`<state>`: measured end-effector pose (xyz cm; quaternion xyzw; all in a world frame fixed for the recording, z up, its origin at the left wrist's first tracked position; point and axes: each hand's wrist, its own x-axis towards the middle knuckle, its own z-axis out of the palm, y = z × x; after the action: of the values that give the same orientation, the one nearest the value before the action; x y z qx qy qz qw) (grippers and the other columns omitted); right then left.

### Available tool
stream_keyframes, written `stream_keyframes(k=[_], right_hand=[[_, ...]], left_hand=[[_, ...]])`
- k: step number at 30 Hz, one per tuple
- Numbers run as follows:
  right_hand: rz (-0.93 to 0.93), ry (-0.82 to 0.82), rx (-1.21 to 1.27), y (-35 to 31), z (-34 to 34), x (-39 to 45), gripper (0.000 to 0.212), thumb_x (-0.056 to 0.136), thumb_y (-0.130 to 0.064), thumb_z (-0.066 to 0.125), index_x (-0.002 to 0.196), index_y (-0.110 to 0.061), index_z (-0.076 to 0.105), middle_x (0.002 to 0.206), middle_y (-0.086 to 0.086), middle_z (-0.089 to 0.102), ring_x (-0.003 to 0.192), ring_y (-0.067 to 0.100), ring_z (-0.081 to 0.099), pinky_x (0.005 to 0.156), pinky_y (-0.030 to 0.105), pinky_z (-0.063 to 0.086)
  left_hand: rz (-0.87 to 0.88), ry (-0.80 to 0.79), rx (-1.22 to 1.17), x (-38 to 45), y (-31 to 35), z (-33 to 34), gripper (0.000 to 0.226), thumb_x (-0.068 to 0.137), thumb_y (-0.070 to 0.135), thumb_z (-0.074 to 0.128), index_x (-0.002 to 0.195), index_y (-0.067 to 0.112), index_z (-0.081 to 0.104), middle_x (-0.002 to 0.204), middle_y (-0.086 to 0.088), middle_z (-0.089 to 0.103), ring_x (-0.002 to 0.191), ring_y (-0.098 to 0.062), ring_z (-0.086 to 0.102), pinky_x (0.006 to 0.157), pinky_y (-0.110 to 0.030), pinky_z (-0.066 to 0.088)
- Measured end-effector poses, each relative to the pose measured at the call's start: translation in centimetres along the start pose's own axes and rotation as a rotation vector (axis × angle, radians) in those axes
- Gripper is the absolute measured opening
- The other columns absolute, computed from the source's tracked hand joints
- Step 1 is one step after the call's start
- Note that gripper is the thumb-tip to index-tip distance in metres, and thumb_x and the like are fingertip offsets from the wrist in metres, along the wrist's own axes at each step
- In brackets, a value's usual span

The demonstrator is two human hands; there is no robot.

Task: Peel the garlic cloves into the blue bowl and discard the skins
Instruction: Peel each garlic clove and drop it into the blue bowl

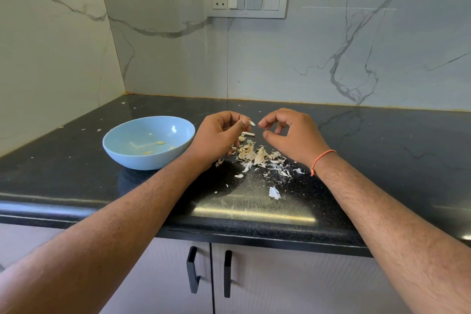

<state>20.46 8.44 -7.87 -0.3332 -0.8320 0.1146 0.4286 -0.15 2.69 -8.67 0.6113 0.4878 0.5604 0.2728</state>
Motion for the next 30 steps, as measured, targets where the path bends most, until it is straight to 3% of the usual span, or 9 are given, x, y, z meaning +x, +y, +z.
stream_keyframes(k=[2,5,9,13,15,17,21,25,30], right_hand=[[-0.011,0.024,0.044,-0.4,0.1,-0.1,0.016,0.085,-0.019,0.083,0.096,-0.029,0.078,0.089,-0.014,0.073,0.07,0.02,0.06,0.072,0.033,0.055],[-0.032,0.056,0.064,-0.9,0.2,-0.2,0.008,0.085,-0.03,0.084,0.09,-0.03,0.078,0.086,-0.011,0.073,0.068,0.02,0.058,0.068,0.037,0.054],[-0.019,0.116,0.081,-1.2,0.2,-0.4,0.005,0.088,-0.024,0.082,0.085,-0.025,0.078,0.085,-0.009,0.073,0.069,0.019,0.059,0.07,0.041,0.054],[-0.006,0.167,0.13,-2.9,0.3,-0.9,0.006,0.092,-0.02,0.078,0.086,-0.02,0.075,0.088,-0.013,0.07,0.075,0.01,0.062,0.069,0.024,0.052],[-0.005,0.191,0.148,-4.1,0.4,-0.9,0.007,0.094,-0.02,0.076,0.087,-0.02,0.074,0.088,-0.015,0.069,0.075,0.006,0.06,0.067,0.012,0.044],[-0.01,0.199,0.167,-5.3,0.6,-0.9,0.008,0.095,-0.021,0.074,0.087,-0.02,0.073,0.087,-0.015,0.068,0.074,0.006,0.06,0.066,0.01,0.043],[0.013,0.131,0.215,-7.8,2.3,-0.4,0.009,0.095,-0.022,0.074,0.087,-0.02,0.073,0.085,-0.015,0.069,0.074,0.008,0.061,0.068,0.018,0.051],[0.046,-0.008,0.143,-10.5,5.3,1.0,0.013,0.096,-0.028,0.072,0.083,-0.029,0.072,0.083,-0.015,0.07,0.073,0.003,0.062,0.065,0.015,0.045],[0.057,-0.109,0.03,-12.9,8.4,2.9,0.012,0.093,-0.034,0.073,0.083,-0.028,0.075,0.082,-0.014,0.069,0.077,0.007,0.062,0.072,0.026,0.049]], left_hand=[[0.026,-0.001,0.048,0.0,0.0,0.0,0.015,0.105,0.027,0.066,0.103,0.015,0.076,0.084,0.001,0.077,0.058,-0.012,0.058,0.047,-0.025,0.048],[0.053,-0.021,0.108,0.0,0.0,-0.1,0.016,0.105,0.027,0.066,0.102,0.015,0.077,0.065,0.002,0.069,0.052,-0.011,0.056,0.048,-0.023,0.047],[0.076,-0.03,0.102,-0.5,0.7,0.3,0.019,0.106,0.025,0.064,0.107,0.009,0.075,0.063,0.014,0.069,0.048,-0.005,0.055,0.047,-0.022,0.046],[0.094,-0.026,0.074,-1.2,2.3,-0.2,0.019,0.107,0.024,0.062,0.105,0.011,0.076,0.074,0.008,0.074,0.051,-0.008,0.058,0.047,-0.025,0.047],[0.114,-0.025,0.117,-1.3,3.5,-1.1,0.02,0.106,0.026,0.063,0.101,0.012,0.077,0.068,0.007,0.072,0.05,-0.009,0.058,0.05,-0.023,0.047],[0.158,-0.02,0.234,-1.6,4.9,-2.5,0.021,0.105,0.027,0.065,0.096,0.013,0.078,0.059,0.014,0.067,0.047,-0.004,0.055,0.051,-0.019,0.045],[0.218,-0.016,0.534,-2.4,5.8,-6.7,0.019,0.103,0.032,0.066,0.088,0.027,0.075,0.061,0.019,0.064,0.053,-0.001,0.053,0.056,-0.021,0.044],[0.142,-0.009,0.727,-3.9,5.6,-11.6,0.016,0.104,0.029,0.063,0.097,0.021,0.075,0.081,0.016,0.072,0.057,0.013,0.054,0.056,-0.007,0.035],[0.022,0.026,0.871,-5.4,4.9,-16.2,0.012,0.102,0.032,0.064,0.096,0.029,0.074,0.085,0.021,0.07,0.067,0.012,0.058,0.06,-0.009,0.035]])
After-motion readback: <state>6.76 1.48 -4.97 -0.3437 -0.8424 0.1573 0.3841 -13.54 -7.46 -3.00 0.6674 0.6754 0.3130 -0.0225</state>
